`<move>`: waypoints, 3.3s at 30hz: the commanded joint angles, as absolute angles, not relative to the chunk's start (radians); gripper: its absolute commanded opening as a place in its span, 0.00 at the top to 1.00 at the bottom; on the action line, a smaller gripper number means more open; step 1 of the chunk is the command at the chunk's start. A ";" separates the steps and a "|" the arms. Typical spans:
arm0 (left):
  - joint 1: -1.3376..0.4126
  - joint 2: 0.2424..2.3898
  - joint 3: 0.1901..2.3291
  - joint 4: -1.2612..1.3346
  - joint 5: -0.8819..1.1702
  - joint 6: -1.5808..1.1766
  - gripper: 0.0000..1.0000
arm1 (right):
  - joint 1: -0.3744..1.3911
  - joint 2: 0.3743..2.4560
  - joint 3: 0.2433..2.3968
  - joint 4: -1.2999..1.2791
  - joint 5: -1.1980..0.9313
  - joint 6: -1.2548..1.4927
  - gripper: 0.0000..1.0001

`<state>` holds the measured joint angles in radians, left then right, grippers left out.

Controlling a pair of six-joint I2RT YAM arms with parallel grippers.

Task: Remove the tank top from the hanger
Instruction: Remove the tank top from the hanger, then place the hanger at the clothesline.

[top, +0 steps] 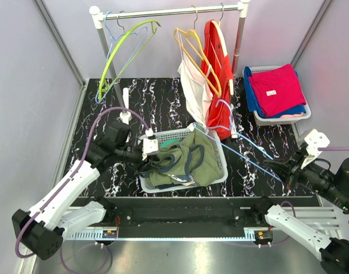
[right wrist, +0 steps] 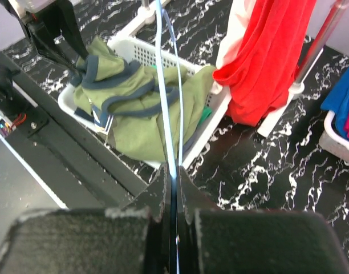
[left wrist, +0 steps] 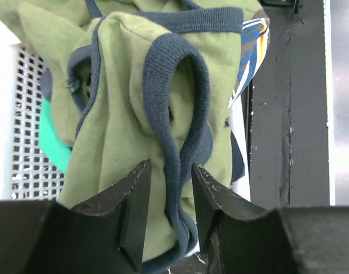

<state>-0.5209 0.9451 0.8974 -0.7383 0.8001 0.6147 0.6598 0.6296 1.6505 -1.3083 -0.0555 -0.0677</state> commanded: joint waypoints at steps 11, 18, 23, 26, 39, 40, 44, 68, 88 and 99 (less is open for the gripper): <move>-0.669 1.042 0.782 -0.666 0.614 0.686 0.33 | 0.661 0.773 1.558 -0.855 -0.086 -0.017 1.00; -0.750 1.081 0.896 -0.805 0.379 0.680 0.27 | 0.661 1.026 1.706 -0.792 0.014 0.025 1.00; -0.769 1.259 1.183 -1.218 0.389 0.722 0.07 | 0.661 1.170 1.807 -0.710 0.020 0.037 1.00; -0.769 1.228 1.221 -1.240 0.399 0.692 0.01 | 0.661 1.238 1.856 -0.683 0.035 0.032 1.00; -0.770 1.025 1.546 -1.192 0.284 0.506 0.01 | 0.661 1.439 2.014 -0.600 0.087 0.057 1.00; -0.770 1.013 1.590 -1.192 0.284 0.505 0.01 | 0.661 1.462 2.029 -0.595 0.080 0.054 1.00; -0.770 1.008 1.702 -1.204 0.259 0.483 0.01 | 0.661 1.522 2.089 -0.586 0.090 0.048 1.00; -0.769 0.985 1.799 -1.193 0.091 0.446 0.01 | 0.661 1.778 2.316 -0.663 0.213 0.035 1.00; -0.769 1.046 1.801 -1.111 -0.064 0.411 0.01 | 0.813 1.936 2.419 -0.643 0.414 0.051 0.96; -0.769 1.031 1.793 -1.108 -0.087 0.419 0.01 | 0.825 1.827 2.349 -0.634 0.368 0.028 0.27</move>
